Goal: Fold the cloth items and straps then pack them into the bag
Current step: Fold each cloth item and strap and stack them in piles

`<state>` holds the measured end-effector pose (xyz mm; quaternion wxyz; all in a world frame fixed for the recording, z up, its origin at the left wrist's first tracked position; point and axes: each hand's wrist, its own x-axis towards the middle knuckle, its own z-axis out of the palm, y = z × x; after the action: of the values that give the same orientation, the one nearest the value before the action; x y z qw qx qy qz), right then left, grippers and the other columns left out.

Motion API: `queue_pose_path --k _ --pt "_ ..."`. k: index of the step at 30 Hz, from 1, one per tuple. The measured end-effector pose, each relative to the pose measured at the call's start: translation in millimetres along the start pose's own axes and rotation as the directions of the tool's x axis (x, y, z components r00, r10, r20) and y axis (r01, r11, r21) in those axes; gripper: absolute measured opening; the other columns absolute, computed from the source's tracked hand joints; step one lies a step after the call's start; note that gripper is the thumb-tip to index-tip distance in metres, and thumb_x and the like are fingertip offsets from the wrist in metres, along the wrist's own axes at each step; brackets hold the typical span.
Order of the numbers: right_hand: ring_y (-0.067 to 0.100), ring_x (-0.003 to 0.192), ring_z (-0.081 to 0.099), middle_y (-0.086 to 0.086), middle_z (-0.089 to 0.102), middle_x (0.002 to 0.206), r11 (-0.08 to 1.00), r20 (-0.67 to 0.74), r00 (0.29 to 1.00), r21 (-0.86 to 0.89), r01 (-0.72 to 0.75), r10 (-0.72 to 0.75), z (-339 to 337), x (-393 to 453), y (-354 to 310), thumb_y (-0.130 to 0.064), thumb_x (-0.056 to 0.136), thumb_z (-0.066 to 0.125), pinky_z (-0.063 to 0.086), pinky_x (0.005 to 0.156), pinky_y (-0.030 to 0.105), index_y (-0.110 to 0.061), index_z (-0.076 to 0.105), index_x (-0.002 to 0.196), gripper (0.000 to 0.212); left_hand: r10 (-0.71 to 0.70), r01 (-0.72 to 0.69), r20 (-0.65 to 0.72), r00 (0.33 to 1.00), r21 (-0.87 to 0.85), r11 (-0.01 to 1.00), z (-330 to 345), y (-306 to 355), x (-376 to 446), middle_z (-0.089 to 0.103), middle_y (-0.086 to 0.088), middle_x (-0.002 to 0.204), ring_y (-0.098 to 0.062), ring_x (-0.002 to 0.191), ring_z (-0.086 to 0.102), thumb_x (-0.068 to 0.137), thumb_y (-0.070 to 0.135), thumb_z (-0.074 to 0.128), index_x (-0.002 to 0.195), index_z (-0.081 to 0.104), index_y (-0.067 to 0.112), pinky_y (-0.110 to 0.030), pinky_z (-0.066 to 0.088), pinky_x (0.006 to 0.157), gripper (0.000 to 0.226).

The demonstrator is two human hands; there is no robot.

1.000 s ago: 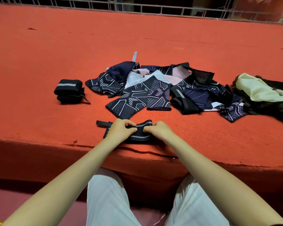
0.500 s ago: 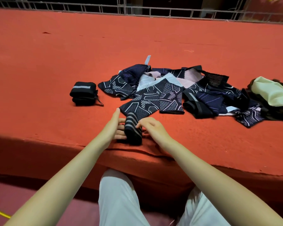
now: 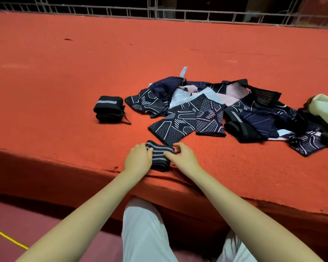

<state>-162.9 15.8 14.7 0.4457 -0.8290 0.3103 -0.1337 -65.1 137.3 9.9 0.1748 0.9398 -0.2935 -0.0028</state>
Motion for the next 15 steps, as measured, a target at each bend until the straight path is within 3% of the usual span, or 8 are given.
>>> queue_pose_path --k 2,4,7,10,15 --pt "0.019 0.080 0.063 -0.001 0.062 0.087 0.998 0.070 0.996 0.035 -0.049 0.046 -5 2 -4 -0.035 0.078 0.073 0.052 0.080 0.035 -0.016 0.056 0.110 0.040 0.002 -0.002 -0.012 1.000 0.007 1.000 2 1 -1 0.057 -0.019 0.112 -0.037 0.105 0.053 0.101 0.031 0.034 0.114 0.052 0.003 -0.043 0.041 0.083 0.036" --pt "0.015 0.069 0.061 -0.002 0.063 0.077 0.990 0.159 0.986 0.123 -0.065 0.045 -8 0 -8 -0.027 0.081 0.071 0.052 0.073 0.032 -0.017 0.059 0.092 0.019 -0.017 0.018 0.010 1.000 -0.071 0.997 3 0 0 0.058 -0.019 0.113 -0.038 0.106 0.053 0.101 0.030 0.032 0.115 0.052 0.003 -0.043 0.041 0.084 0.036" --pt "0.025 0.093 0.068 0.012 0.069 0.102 0.944 0.243 0.970 0.311 -0.110 0.033 -7 -3 -6 -0.012 0.088 0.063 0.056 0.087 0.038 -0.011 0.061 0.104 0.016 -0.014 0.020 0.021 1.000 -0.331 0.943 2 -5 -4 0.061 -0.015 0.114 -0.034 0.105 0.055 0.102 0.025 0.029 0.116 0.055 0.006 -0.041 0.042 0.087 0.035" --pt "0.027 0.108 0.063 0.016 0.065 0.117 0.878 0.276 0.961 0.456 -0.143 0.013 -5 -7 -4 -0.001 0.091 0.052 0.050 0.096 0.043 -0.007 0.056 0.120 0.029 -0.026 0.032 0.018 0.999 -0.623 0.782 -5 -3 -12 0.062 -0.010 0.114 -0.022 0.102 0.054 0.102 0.018 0.031 0.119 0.056 0.006 -0.028 0.037 0.081 0.032" --pt "0.021 0.100 0.060 0.014 0.061 0.117 0.691 0.203 0.979 0.706 -0.157 0.015 0 -2 -18 0.009 0.086 0.046 0.050 0.087 0.033 -0.007 0.048 0.132 0.049 -0.087 0.093 0.057 0.995 -0.858 0.505 -17 7 -16 0.058 0.002 0.117 -0.011 0.108 0.052 0.103 0.018 0.030 0.127 0.053 0.014 -0.018 0.038 0.081 0.034"
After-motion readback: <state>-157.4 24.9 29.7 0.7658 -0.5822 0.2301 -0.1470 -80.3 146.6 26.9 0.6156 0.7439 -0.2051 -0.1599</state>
